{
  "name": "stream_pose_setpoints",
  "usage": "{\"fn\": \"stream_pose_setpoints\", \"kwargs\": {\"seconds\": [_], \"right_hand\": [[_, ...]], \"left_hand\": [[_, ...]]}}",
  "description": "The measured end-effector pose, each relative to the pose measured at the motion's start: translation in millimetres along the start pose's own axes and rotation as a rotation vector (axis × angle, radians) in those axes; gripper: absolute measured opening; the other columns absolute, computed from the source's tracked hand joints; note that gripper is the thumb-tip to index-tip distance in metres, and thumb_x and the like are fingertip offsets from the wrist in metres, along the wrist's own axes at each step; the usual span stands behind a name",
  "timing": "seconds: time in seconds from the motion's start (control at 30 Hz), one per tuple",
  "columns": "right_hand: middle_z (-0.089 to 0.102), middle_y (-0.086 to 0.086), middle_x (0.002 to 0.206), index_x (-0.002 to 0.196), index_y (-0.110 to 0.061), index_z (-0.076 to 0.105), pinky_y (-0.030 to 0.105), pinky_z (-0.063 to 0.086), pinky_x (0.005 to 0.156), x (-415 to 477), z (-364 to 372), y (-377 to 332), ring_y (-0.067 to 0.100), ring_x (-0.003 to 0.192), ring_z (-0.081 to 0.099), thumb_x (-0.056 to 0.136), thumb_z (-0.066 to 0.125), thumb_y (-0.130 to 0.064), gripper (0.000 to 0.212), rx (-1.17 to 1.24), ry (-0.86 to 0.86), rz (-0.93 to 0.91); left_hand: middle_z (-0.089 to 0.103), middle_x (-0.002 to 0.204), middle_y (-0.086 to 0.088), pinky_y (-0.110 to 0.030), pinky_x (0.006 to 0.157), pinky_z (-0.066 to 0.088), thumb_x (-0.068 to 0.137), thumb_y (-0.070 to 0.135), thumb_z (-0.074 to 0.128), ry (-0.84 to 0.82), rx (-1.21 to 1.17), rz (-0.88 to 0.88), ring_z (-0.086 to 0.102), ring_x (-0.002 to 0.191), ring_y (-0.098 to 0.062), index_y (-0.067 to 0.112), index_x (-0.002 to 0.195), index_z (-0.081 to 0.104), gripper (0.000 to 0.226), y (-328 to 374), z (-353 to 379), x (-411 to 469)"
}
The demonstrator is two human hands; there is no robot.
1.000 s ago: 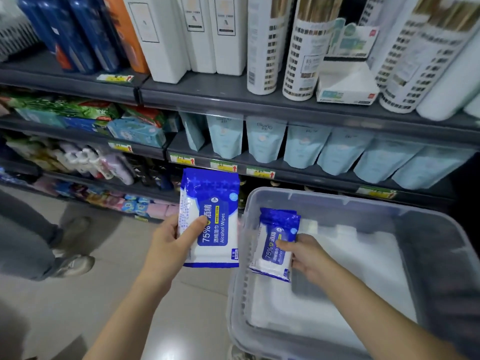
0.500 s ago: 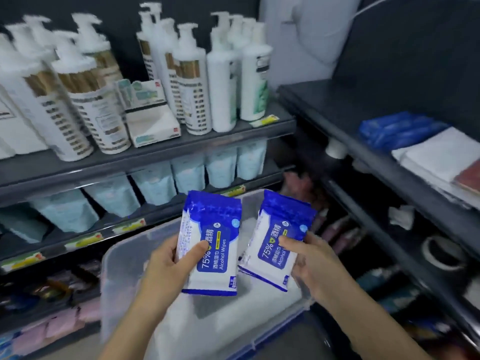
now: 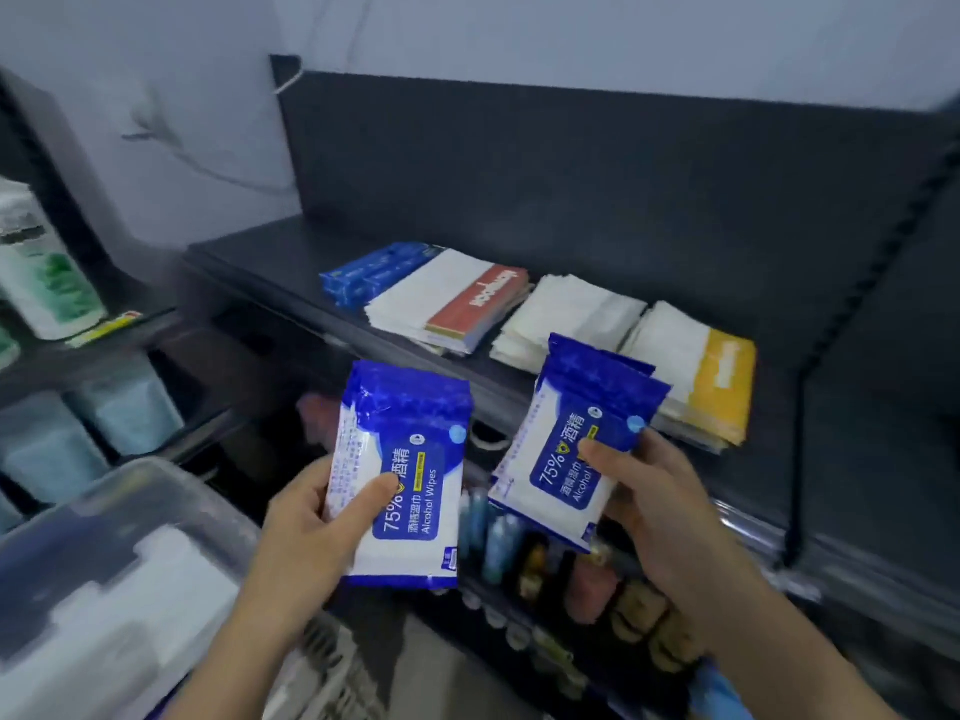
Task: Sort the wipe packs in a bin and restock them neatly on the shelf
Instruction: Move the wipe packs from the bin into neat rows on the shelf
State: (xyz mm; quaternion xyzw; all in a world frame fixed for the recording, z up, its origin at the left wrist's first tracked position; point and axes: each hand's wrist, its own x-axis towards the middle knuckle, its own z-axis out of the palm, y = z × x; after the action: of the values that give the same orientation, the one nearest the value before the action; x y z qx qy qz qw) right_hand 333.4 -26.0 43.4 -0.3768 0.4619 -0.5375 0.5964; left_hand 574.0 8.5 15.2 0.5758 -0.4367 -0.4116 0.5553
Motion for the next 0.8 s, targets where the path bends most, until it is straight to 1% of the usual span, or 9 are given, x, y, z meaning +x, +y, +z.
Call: {"fn": "stream_pose_setpoints", "kwargs": {"seconds": [0.13, 0.27, 0.4, 0.47, 0.53, 0.6, 0.67, 0.73, 0.8], "right_hand": [[0.074, 0.006, 0.096, 0.106, -0.012, 0.063, 0.037, 0.058, 0.069, -22.2, -99.6, -34.3, 0.022, 0.081, 0.071, 0.081, 0.065, -0.004, 0.027, 0.042, 0.181, -0.051], [0.073, 0.01, 0.097, 0.108, -0.004, 0.061, 0.03, 0.058, 0.06, -52.8, -191.8, -63.2, 0.021, 0.076, 0.071, 0.081, 0.064, -0.003, 0.027, 0.109, 0.418, -0.133], [0.072, 0.009, 0.091, 0.103, -0.005, 0.063, 0.025, 0.054, 0.053, -90.6, -265.2, -76.9, 0.017, 0.068, 0.069, 0.082, 0.063, -0.004, 0.02, 0.161, 0.658, -0.192], [0.072, 0.008, 0.089, 0.101, -0.006, 0.062, 0.025, 0.052, 0.051, -109.9, -293.3, -78.8, 0.016, 0.066, 0.068, 0.084, 0.062, -0.005, 0.017, 0.161, 0.771, -0.218], [0.072, 0.006, 0.087, 0.102, -0.006, 0.061, 0.026, 0.051, 0.052, -127.4, -316.2, -79.1, 0.015, 0.064, 0.068, 0.085, 0.062, -0.006, 0.017, 0.163, 0.872, -0.233], [0.073, 0.004, 0.084, 0.103, -0.006, 0.06, 0.029, 0.051, 0.058, -145.1, -337.1, -82.1, 0.016, 0.064, 0.068, 0.086, 0.062, -0.006, 0.018, 0.175, 0.986, -0.254], [0.074, 0.006, 0.086, 0.104, -0.005, 0.061, 0.034, 0.052, 0.064, -157.6, -348.2, -87.3, 0.017, 0.066, 0.069, 0.085, 0.062, -0.006, 0.019, 0.191, 1.049, -0.262], [0.074, 0.009, 0.091, 0.105, -0.004, 0.061, 0.032, 0.057, 0.06, -174.1, -363.7, -93.9, 0.019, 0.069, 0.07, 0.085, 0.062, -0.005, 0.02, 0.202, 1.15, -0.301], [0.074, 0.008, 0.091, 0.107, -0.005, 0.06, 0.027, 0.056, 0.054, -189.2, -375.5, -99.5, 0.017, 0.068, 0.07, 0.084, 0.063, -0.006, 0.022, 0.216, 1.25, -0.328]], "left_hand": [[0.076, 0.086, -0.004, -0.035, 0.067, 0.058, 0.069, 0.027, 0.067, -0.213, 0.01, 0.046, 0.072, 0.074, -0.021, 0.017, 0.095, 0.069, 0.027, 15.9, 108.0, -12.4], [0.075, 0.079, 0.001, -0.03, 0.062, 0.057, 0.081, 0.008, 0.069, -0.416, 0.055, 0.083, 0.071, 0.07, -0.016, 0.017, 0.088, 0.069, 0.012, 25.6, 207.7, -19.7], [0.075, 0.082, 0.002, -0.039, 0.066, 0.056, 0.07, 0.027, 0.079, -0.633, 0.1, 0.085, 0.072, 0.072, -0.018, 0.022, 0.087, 0.07, 0.019, 39.1, 293.6, -33.6], [0.075, 0.08, 0.005, -0.04, 0.064, 0.055, 0.07, 0.029, 0.071, -0.733, 0.101, 0.082, 0.072, 0.069, -0.017, 0.023, 0.087, 0.068, 0.019, 42.8, 334.2, -41.9], [0.075, 0.077, 0.008, -0.04, 0.063, 0.055, 0.075, 0.023, 0.071, -0.831, 0.098, 0.091, 0.071, 0.067, -0.016, 0.024, 0.087, 0.067, 0.012, 45.7, 371.8, -49.4], [0.075, 0.078, 0.008, -0.044, 0.07, 0.056, 0.077, 0.019, 0.074, -0.941, 0.115, 0.104, 0.071, 0.068, -0.016, 0.024, 0.085, 0.069, 0.01, 46.9, 410.9, -56.3], [0.075, 0.08, 0.007, -0.045, 0.074, 0.056, 0.069, 0.028, 0.085, -1.019, 0.114, 0.116, 0.072, 0.07, -0.016, 0.031, 0.083, 0.072, 0.019, 49.6, 434.5, -63.2], [0.075, 0.082, 0.004, -0.047, 0.074, 0.057, 0.056, 0.047, 0.08, -1.119, 0.108, 0.122, 0.072, 0.073, -0.02, 0.039, 0.083, 0.071, 0.03, 54.4, 466.2, -73.3], [0.075, 0.082, 0.001, -0.05, 0.074, 0.056, 0.059, 0.043, 0.079, -1.208, 0.111, 0.117, 0.072, 0.074, -0.024, 0.037, 0.085, 0.071, 0.028, 56.9, 494.2, -83.6]]}}
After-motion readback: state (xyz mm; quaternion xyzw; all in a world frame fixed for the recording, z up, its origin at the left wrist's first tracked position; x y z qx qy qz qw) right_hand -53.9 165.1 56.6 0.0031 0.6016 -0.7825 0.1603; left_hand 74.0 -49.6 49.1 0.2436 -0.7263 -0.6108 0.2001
